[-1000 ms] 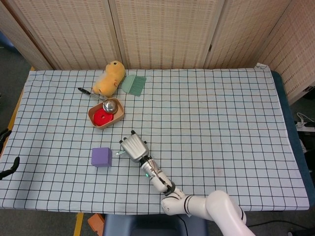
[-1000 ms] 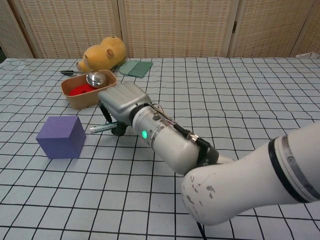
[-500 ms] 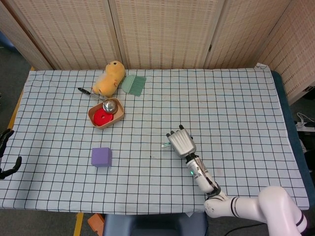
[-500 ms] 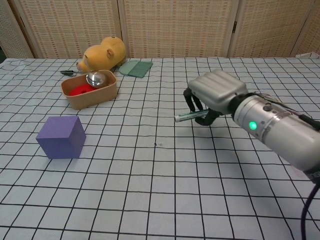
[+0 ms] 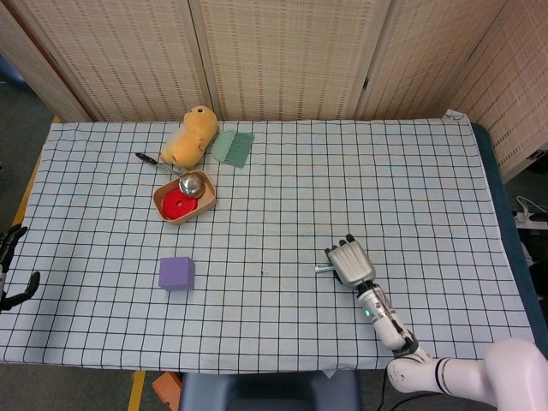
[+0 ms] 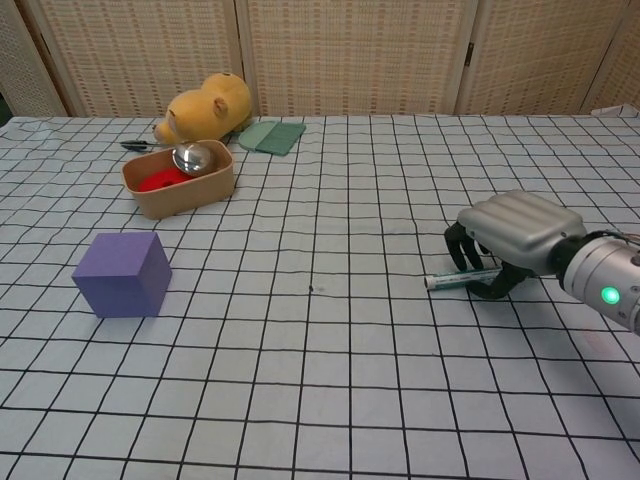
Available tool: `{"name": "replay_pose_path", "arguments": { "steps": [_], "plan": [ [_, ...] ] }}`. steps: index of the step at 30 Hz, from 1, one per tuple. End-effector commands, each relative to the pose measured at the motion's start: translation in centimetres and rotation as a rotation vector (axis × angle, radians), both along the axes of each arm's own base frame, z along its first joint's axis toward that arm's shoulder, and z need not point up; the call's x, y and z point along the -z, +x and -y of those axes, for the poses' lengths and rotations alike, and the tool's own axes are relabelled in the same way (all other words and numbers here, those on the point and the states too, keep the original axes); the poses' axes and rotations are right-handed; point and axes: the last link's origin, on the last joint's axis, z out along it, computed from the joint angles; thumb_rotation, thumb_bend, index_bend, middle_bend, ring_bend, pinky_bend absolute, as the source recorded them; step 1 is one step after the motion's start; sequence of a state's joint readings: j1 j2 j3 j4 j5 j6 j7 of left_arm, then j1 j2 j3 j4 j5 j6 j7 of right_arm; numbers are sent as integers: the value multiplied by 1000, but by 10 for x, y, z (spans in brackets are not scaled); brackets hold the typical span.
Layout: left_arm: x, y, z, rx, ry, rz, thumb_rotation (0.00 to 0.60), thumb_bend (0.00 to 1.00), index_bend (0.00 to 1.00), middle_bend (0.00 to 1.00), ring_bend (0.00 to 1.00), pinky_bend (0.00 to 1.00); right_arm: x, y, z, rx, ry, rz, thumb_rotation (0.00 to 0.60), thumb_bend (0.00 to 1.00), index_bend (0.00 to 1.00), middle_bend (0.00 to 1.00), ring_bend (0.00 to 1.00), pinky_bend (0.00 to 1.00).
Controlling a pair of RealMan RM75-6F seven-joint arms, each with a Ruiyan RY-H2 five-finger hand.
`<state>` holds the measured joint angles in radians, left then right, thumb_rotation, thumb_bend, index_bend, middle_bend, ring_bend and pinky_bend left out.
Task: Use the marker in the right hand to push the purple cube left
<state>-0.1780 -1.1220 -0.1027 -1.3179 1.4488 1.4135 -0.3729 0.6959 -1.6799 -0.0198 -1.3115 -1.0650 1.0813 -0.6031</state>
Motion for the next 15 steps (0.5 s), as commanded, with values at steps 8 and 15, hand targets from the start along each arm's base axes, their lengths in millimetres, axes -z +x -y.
{"name": "replay_pose_path", "arguments": {
  "steps": [8,15],
  "plan": [
    [1,3,0,9,-11,-11,600,448,0,2,0,94,-47,-19,-34,126,-33,118,600,224,0,0,0,47],
    [-3,-1,4,-37,30,-131,600,444,1,8,0,94,-112,-61,-72,117,-297,155,600,205,0,0,0,0]
  ]
}}
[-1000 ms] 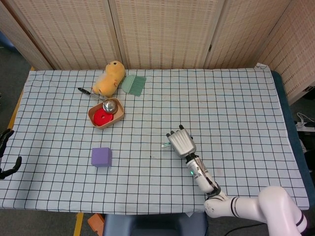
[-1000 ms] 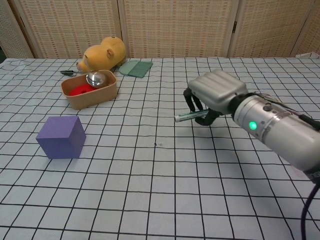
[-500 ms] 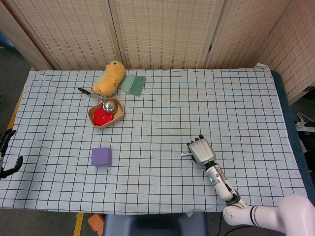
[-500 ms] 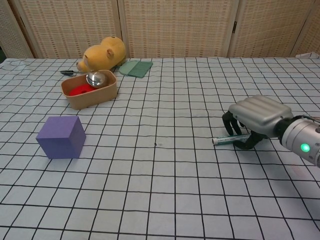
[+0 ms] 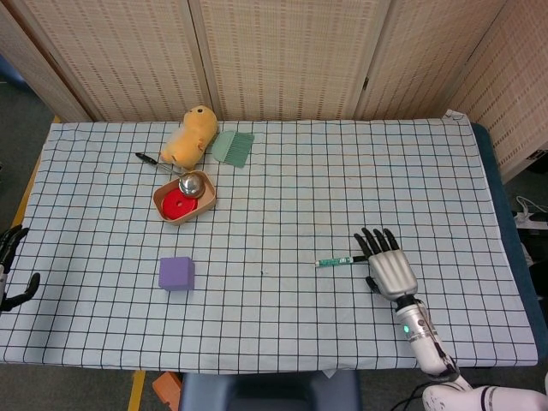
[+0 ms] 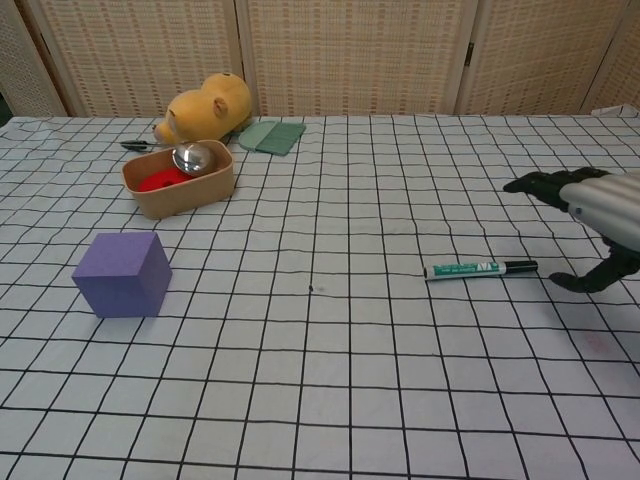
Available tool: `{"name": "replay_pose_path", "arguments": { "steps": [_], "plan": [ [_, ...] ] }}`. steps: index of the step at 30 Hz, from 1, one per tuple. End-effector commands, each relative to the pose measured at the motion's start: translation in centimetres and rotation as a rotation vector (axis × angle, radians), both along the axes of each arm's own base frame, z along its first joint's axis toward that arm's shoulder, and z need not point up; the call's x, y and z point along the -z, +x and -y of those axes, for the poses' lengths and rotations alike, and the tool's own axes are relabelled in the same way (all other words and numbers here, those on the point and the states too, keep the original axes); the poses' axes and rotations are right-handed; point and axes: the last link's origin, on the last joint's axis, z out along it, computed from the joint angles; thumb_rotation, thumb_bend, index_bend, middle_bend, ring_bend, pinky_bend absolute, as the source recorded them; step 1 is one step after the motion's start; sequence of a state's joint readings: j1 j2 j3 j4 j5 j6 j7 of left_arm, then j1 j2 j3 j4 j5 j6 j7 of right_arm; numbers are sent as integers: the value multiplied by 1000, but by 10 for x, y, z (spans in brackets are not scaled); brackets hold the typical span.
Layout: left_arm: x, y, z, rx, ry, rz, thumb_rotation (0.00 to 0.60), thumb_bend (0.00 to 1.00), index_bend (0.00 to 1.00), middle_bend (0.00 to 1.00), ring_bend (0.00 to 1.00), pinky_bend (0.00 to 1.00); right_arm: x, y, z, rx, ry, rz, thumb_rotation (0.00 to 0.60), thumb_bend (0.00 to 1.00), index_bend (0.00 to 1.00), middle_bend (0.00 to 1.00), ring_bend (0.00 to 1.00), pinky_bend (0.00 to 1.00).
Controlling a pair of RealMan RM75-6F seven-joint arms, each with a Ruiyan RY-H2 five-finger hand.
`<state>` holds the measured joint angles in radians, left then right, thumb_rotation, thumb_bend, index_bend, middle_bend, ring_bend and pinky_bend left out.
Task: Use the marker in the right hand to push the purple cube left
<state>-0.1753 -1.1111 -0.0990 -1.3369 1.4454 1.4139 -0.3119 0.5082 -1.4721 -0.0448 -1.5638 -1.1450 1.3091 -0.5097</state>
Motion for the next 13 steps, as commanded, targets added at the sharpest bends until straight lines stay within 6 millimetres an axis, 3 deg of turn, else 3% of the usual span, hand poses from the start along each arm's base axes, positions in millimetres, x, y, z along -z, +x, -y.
{"name": "replay_pose_path", "arguments": {
  "steps": [1,7,13],
  "plan": [
    [0,-2,3,-43,44,-106,600,445,1,10,0,93,-45,-37,-35,6,-175,5,600,205,0,0,0,0],
    [10,2,7,-92,41,-161,600,445,0,10,0,93,-73,-69,-57,13,-309,-2,600,203,0,0,0,0],
    [13,5,5,-87,44,-168,600,444,0,10,0,93,-89,-71,-58,44,-342,33,600,203,0,0,0,0]
  ]
}}
